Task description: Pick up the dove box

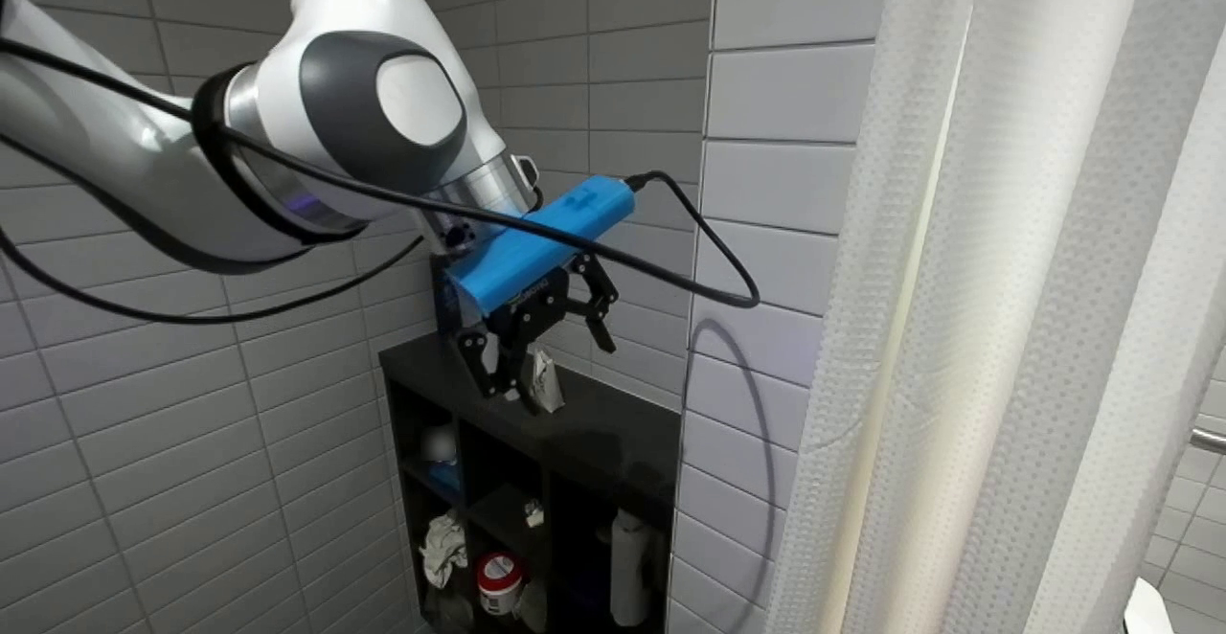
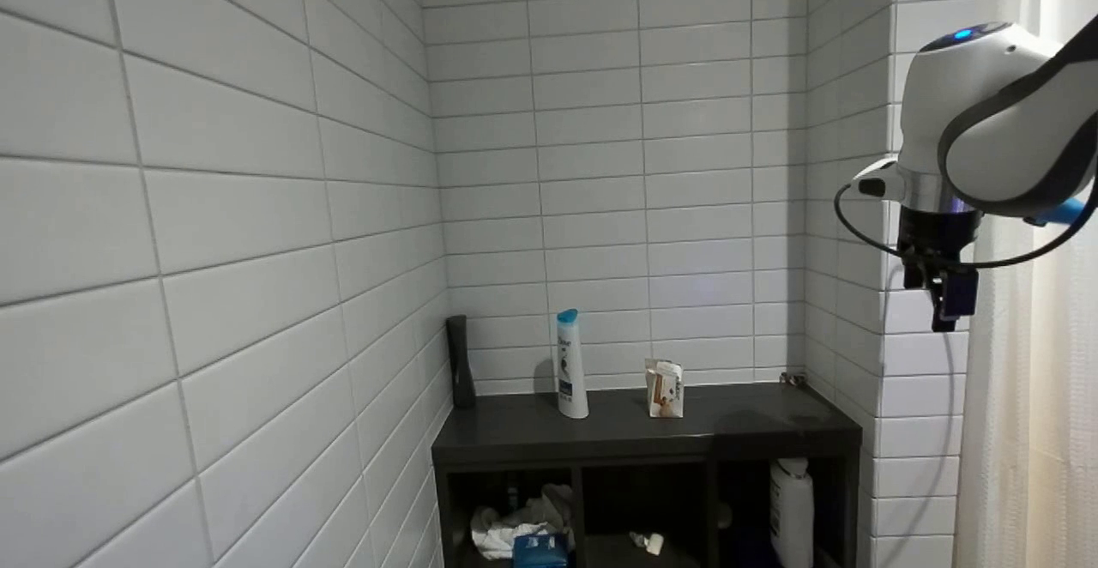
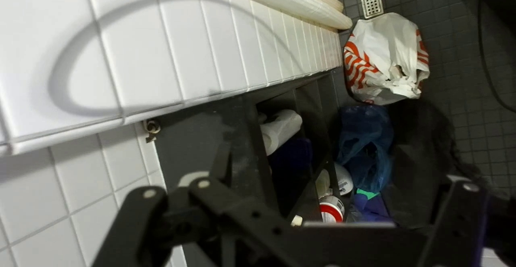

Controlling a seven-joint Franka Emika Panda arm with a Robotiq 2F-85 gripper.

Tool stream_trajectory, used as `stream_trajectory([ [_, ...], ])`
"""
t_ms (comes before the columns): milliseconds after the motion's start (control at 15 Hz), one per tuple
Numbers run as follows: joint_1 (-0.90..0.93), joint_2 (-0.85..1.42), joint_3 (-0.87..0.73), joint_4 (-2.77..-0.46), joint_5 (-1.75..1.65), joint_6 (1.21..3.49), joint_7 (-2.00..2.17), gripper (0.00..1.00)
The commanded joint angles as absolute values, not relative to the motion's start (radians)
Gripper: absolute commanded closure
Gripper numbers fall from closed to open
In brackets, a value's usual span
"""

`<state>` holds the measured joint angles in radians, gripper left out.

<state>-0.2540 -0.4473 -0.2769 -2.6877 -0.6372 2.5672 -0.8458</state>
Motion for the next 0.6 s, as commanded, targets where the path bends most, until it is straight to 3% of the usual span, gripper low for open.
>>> stream_trajectory([
  [0,-0.233,-0.386,-0.279,-2.553,-0.657,2.557,-0.953,0.00],
  [533,-0.140,-0.276,-0.254,-2.324,-0.630,2.587,-1.229,0.00],
])
